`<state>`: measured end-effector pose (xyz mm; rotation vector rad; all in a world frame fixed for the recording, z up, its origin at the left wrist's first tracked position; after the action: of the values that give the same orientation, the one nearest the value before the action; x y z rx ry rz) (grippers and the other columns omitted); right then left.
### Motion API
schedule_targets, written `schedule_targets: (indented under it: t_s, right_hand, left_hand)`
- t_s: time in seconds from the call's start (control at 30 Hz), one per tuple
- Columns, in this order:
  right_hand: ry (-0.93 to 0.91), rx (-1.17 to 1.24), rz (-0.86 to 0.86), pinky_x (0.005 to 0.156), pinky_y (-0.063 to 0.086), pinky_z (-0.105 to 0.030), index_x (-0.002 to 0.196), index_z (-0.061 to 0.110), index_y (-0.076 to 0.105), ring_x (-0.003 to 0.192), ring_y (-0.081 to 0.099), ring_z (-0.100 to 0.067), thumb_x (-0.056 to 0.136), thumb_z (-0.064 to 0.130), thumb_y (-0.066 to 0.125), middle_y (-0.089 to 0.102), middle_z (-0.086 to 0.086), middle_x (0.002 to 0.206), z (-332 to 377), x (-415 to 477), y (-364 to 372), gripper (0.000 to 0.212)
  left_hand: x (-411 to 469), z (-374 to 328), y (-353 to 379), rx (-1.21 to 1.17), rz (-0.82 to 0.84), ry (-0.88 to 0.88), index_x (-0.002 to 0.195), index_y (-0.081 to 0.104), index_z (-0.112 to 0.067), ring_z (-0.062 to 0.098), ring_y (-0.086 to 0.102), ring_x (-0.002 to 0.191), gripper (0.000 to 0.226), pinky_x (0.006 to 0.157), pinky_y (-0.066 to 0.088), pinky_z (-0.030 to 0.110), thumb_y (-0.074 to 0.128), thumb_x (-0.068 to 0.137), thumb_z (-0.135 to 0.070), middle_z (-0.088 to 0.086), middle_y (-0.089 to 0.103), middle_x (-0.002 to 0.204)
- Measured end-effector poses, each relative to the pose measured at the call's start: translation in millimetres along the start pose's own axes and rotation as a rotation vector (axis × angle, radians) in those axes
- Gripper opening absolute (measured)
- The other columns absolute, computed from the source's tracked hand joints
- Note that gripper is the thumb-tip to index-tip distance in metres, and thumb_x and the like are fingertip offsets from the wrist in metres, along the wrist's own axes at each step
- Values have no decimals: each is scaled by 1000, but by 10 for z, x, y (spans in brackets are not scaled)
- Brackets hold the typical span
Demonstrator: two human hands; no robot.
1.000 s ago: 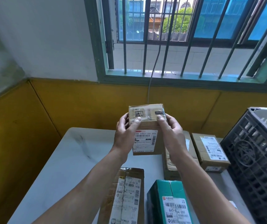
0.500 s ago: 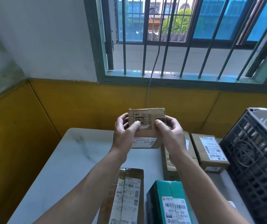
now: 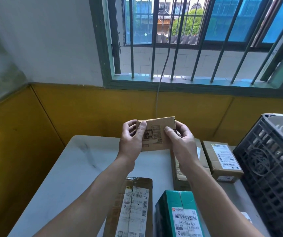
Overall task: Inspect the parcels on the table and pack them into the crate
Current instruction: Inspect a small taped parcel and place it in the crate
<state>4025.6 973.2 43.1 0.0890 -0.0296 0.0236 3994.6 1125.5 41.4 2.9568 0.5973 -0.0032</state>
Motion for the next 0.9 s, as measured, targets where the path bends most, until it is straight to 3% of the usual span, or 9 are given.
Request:
schedule_targets:
  t_s: [0.17, 0.27, 0.43, 0.6, 0.73, 0.9]
  right_hand:
    - [5, -7, 33, 87, 60, -28, 143, 21, 54, 107, 68, -14, 102, 21, 58, 71, -2, 119, 14, -17, 28, 41]
    - [-7, -12, 28, 79, 60, -22, 137, 23, 59, 104, 69, -12, 101, 26, 60, 73, 1, 115, 23, -16, 26, 36]
    - [19, 46, 6, 68, 56, -16, 132, 23, 59, 104, 68, -11, 99, 27, 64, 72, 1, 114, -2, -14, 18, 33]
    - [38, 91, 53, 72, 58, -21, 138, 20, 55, 109, 68, -18, 99, 19, 63, 72, -5, 121, -34, -11, 17, 39]
    - [22, 32, 103, 84, 61, -28, 149, 27, 45, 118, 64, -17, 100, 27, 60, 67, 0, 131, -40, -30, 22, 51]
    - [19, 17, 95, 82, 62, -29, 147, 37, 41, 116, 63, -13, 97, 45, 54, 64, 6, 131, 2, -54, 53, 52]
  left_hand:
    - [24, -5, 8, 7, -21, -2, 143, 46, -28, 17, 58, 120, 52, 82, 56, 25, 60, 97, -46, 0, 59, 131]
    - [23, 5, 4, -5, -16, -19, 143, 50, -29, 20, 58, 123, 51, 91, 58, 33, 60, 96, -47, 6, 57, 138]
    - [-8, -6, -4, -23, -5, -20, 139, 53, -36, 13, 61, 112, 43, 72, 56, 20, 58, 98, -48, 2, 63, 130]
    - [4, -23, 9, -53, -7, -26, 138, 51, -41, 16, 60, 115, 36, 78, 57, 29, 50, 102, -47, -2, 65, 127]
    - [15, -5, 7, -70, 5, -42, 150, 36, -41, 19, 56, 123, 46, 99, 56, 45, 47, 105, -40, -3, 56, 142]
    - [-3, 15, 22, -86, 50, -48, 143, 43, -41, 15, 62, 116, 38, 74, 59, 26, 46, 106, -36, -13, 65, 126]
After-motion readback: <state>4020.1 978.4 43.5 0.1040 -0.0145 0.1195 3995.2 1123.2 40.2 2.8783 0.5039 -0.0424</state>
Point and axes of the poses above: each hand's wrist, its own x-axis towards the middle knuckle, its own y-axis out of the palm, z = x × y, the point moved 2 cm from there along x, towards the middle knuckle
